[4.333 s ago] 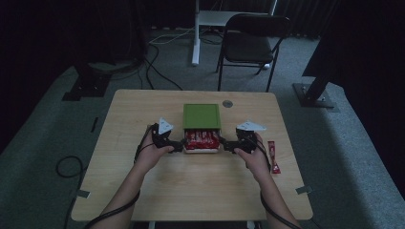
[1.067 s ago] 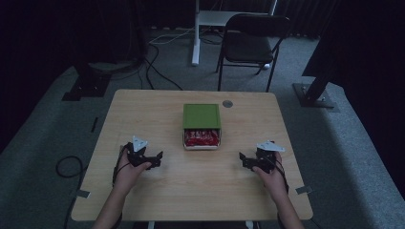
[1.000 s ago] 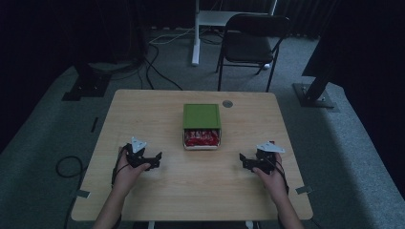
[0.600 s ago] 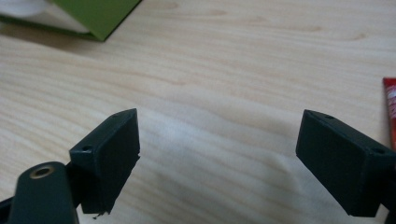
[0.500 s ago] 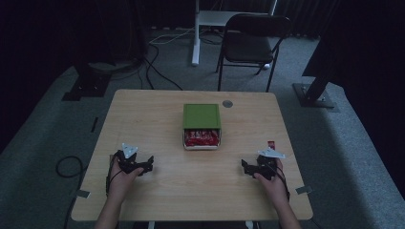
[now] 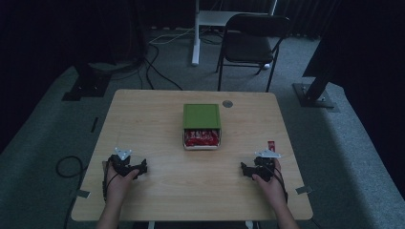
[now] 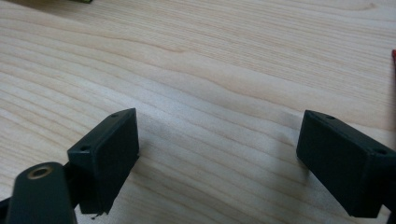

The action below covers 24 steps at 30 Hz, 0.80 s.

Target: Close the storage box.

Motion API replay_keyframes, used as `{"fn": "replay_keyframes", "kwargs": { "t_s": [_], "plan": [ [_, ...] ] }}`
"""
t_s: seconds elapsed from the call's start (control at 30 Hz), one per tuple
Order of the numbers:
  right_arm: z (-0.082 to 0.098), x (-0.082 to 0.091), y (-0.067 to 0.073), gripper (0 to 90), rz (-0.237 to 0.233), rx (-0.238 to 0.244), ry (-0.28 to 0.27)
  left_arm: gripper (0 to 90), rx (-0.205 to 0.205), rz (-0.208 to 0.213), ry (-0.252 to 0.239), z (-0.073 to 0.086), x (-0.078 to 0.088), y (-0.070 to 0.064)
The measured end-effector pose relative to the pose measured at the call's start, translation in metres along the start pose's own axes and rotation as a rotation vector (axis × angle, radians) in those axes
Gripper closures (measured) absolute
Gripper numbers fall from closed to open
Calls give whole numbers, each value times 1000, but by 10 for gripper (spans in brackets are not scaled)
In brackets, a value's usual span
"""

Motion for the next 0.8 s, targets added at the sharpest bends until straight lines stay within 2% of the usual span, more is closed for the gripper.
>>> {"fn": "replay_keyframes", "kwargs": {
  "t_s": [0.07, 0.2, 0.27, 0.37, 0.8],
  "plan": [
    [0, 0, 0, 119, 2, -2, 0, 33, 0, -25, 3, 2, -1, 4],
    [0, 0, 0, 119, 2, -3, 0, 32, 8, -45, 10, 3, 0, 8],
    [0, 0, 0, 119, 3, -3, 0, 33, 3, -54, 32, 6, -1, 10],
    [0, 0, 0, 119, 2, -4, 0, 32, 65, -50, 50, 9, -1, 11],
    [0, 0, 0, 118, 2, -4, 0, 29, 120, -97, 41, 7, -3, 12]
  ]
}}
Point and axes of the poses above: each handheld gripper's, and its own axes: x roughly backward along the jaws, z roughly out of its underside, y roughly to its left, the point moved 9 cm from there along -x, roughly forward along the jaws, and after that the axes turned 13 degrees about x, right-handed, at the moved point
